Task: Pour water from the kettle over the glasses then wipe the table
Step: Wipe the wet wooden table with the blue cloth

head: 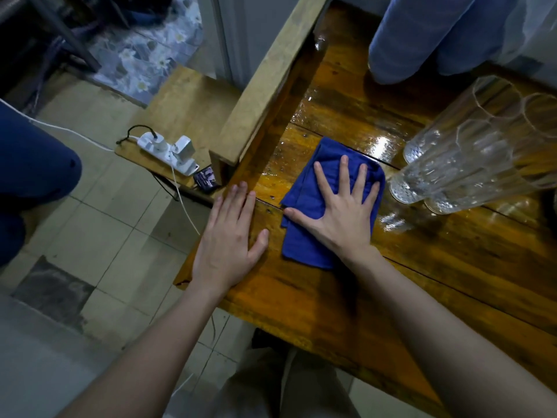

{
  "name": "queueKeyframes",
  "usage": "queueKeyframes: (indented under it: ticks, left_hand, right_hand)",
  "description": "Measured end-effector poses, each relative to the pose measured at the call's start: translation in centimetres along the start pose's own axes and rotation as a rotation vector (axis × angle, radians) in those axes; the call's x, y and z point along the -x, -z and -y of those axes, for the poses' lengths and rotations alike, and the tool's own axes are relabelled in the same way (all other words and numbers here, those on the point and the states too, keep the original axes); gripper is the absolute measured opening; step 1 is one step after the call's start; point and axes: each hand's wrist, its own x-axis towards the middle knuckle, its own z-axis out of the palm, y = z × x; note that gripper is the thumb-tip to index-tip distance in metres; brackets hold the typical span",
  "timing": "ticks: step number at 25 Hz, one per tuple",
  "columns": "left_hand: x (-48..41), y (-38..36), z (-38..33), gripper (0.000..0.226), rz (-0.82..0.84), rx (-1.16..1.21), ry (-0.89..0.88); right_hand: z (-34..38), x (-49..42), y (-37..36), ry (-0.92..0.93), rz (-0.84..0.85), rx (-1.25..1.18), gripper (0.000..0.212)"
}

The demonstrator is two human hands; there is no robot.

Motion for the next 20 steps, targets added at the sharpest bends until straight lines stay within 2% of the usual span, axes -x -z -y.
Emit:
queueKeyframes:
  ticks: [14,20]
  left_hand:
    - [-0.2,0.2,0.1,0.070,0.042,0.007,0.010]
    - [-0.4,0.0,0.0,0.071,0.036,0.007,0.003]
  right_hand:
    - [3.3,-10.8,0.6,-0.115,-0.013,-0.006,0.108]
    - [3.8,-16.6,1.3,-0.095,-0.017,0.002,0.073]
